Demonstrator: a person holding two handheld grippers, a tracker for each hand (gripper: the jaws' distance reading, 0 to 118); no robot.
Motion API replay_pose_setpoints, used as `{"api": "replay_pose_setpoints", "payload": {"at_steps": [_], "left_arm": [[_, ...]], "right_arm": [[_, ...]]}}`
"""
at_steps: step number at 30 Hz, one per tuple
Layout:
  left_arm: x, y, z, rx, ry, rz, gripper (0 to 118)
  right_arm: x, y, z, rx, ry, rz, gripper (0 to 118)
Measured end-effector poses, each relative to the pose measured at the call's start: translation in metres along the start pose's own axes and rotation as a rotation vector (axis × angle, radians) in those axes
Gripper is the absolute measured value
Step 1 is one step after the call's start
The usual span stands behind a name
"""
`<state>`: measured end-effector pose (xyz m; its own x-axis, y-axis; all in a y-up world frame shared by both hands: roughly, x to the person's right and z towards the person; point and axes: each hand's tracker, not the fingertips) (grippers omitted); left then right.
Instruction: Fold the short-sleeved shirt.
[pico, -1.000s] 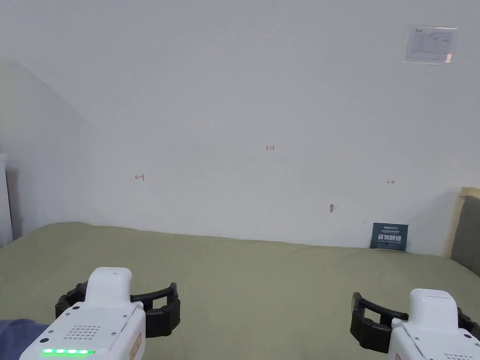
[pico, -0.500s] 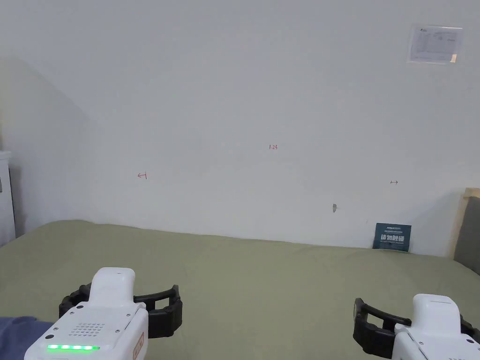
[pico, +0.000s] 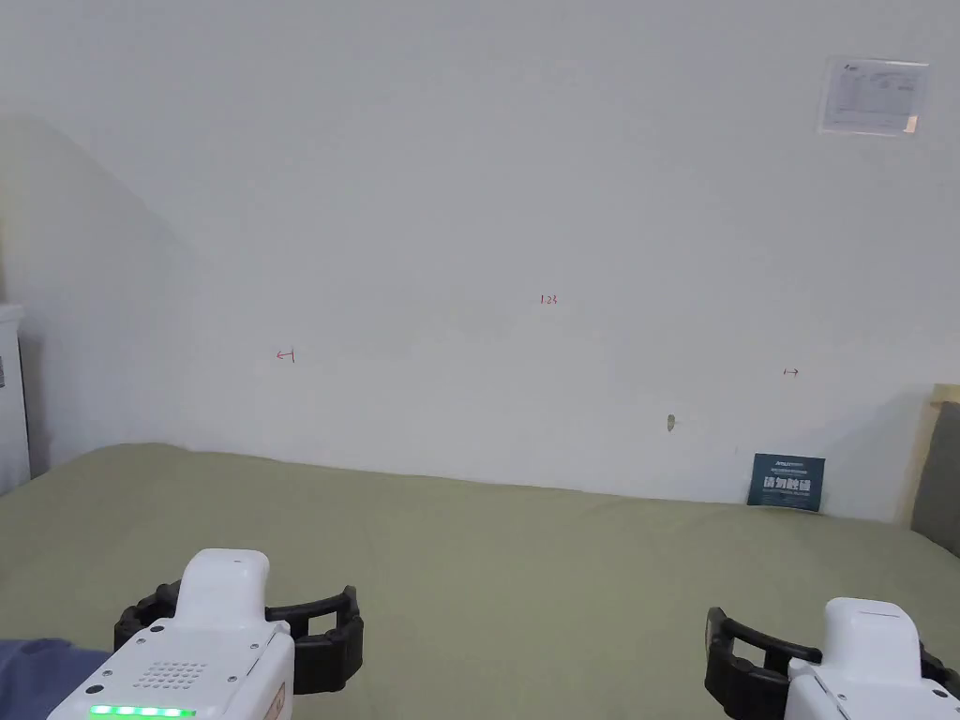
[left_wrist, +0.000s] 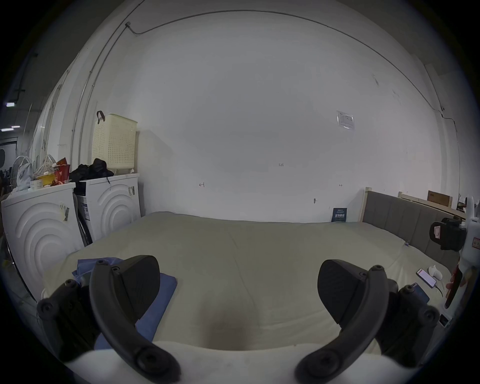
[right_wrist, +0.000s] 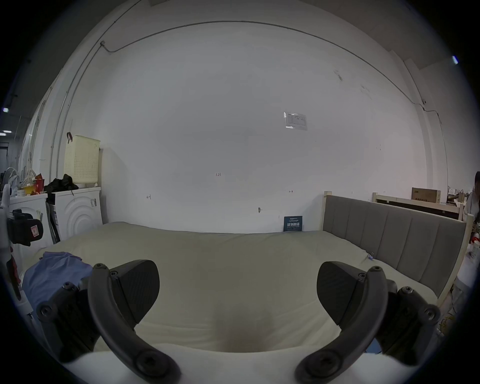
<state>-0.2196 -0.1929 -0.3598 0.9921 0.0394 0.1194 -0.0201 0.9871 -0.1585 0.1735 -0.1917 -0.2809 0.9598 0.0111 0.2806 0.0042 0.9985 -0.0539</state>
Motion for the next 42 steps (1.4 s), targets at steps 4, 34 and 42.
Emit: {"api": "replay_pose_setpoints", "payload": {"at_steps": [4,34,42], "left_arm": [[0.0017,0.0054,0.0051,0.009,0.000,0.000,118],[0.0053,0.0061,0.0022,0.001,-0.003,-0.014,118],[0.0046,0.0091,-0.0016,0.005,-0.002,-0.015,118]], "right_arm": [[0.0016,0.0007,0.0006,0.008,-0.003,0.008,118],[0.0013,0.0039,-0.0040,-0.028,-0.002,0.014,118],[-0.0014,0.0064,-0.0062,-0.031,-0.002,0.034,118]]}}
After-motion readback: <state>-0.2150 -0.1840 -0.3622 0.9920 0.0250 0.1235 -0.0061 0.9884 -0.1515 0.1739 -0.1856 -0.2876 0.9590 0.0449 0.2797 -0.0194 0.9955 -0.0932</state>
